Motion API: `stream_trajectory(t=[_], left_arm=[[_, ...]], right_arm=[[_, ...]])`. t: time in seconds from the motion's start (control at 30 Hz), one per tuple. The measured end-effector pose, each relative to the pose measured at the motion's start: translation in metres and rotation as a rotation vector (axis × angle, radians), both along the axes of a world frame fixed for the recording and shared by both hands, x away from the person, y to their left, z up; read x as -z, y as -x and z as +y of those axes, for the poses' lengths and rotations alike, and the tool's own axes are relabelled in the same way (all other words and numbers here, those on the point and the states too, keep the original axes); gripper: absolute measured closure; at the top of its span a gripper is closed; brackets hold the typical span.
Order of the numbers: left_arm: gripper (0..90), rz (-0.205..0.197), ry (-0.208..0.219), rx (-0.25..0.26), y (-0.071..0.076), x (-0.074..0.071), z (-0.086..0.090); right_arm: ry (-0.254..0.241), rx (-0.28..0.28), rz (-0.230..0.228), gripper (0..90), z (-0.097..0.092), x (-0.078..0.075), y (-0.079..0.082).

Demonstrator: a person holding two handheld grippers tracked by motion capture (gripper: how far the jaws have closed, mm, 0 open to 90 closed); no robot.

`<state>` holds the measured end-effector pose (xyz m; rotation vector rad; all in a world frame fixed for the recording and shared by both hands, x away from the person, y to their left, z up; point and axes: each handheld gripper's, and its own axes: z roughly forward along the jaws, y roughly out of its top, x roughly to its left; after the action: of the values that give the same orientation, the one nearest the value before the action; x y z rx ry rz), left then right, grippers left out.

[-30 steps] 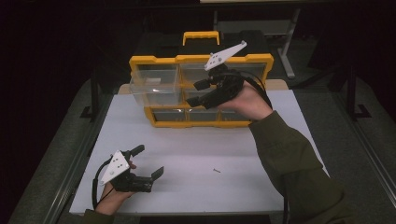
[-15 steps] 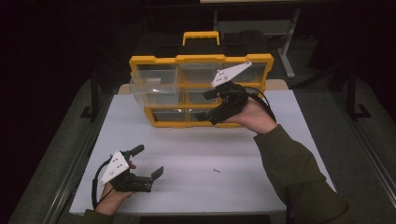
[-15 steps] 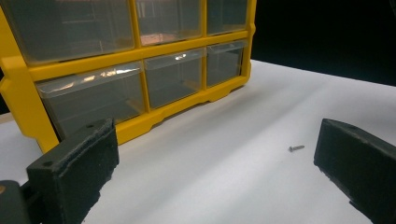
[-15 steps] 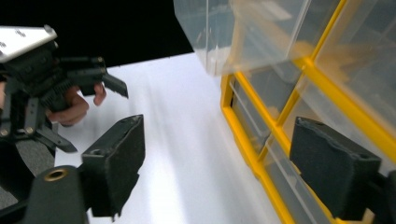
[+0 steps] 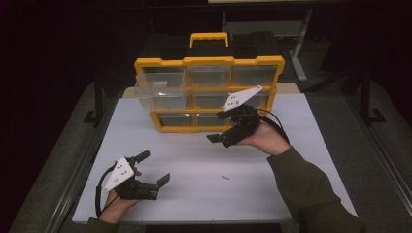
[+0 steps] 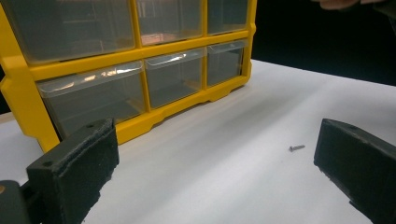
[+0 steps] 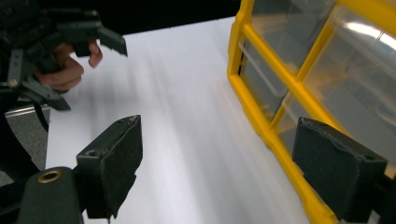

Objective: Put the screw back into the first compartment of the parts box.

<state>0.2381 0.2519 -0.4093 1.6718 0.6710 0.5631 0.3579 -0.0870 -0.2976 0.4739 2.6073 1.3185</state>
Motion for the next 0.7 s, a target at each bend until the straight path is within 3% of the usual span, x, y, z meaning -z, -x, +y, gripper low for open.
stream_trajectory(t=[0.7], left_arm=[[0.0, 0.004, 0.007, -0.004, 0.0, 0.0, 0.0]], right_arm=[[-0.001, 0.059, 0.108, 18.8, -0.018, 0.065, 0.023]])
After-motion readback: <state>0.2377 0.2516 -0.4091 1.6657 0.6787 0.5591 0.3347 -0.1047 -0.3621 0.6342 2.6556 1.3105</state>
